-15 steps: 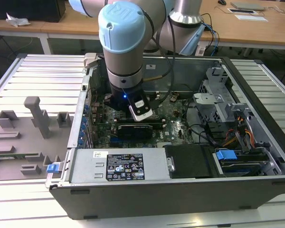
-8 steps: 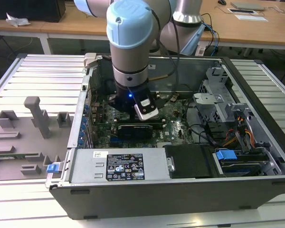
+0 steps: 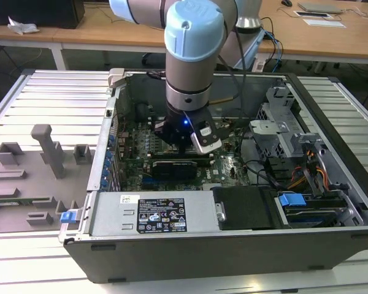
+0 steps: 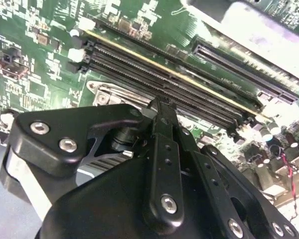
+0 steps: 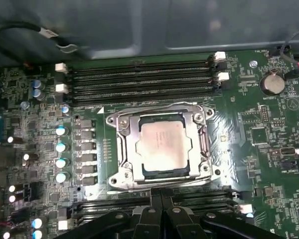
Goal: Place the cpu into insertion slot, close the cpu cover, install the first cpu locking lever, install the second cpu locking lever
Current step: 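Install the second cpu locking lever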
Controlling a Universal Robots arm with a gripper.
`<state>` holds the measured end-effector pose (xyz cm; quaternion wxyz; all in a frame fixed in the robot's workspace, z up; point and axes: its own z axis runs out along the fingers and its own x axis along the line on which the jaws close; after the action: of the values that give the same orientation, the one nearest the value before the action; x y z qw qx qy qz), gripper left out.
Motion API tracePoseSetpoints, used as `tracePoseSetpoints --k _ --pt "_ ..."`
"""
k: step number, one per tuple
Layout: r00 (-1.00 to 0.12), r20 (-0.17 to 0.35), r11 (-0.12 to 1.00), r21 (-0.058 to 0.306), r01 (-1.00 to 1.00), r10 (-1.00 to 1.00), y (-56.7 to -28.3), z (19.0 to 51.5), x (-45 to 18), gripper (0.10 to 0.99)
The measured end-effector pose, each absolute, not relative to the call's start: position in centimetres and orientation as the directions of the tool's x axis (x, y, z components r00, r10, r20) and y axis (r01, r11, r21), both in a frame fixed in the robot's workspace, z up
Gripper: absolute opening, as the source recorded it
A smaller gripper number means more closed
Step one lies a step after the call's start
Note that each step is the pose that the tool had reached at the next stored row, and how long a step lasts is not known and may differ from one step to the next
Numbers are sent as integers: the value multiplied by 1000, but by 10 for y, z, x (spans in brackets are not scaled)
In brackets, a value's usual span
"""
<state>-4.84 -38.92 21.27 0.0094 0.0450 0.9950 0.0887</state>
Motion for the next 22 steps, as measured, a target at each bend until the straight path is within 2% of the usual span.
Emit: tracePoseSetpoints --k 10,19,22 --pt "-996 -12 982 168 88 91 -353 214 -44 106" --pt "-996 -18 992 96 88 90 -342 243 -43 106" --pt "-996 -19 992 90 88 90 -341 244 -43 106"
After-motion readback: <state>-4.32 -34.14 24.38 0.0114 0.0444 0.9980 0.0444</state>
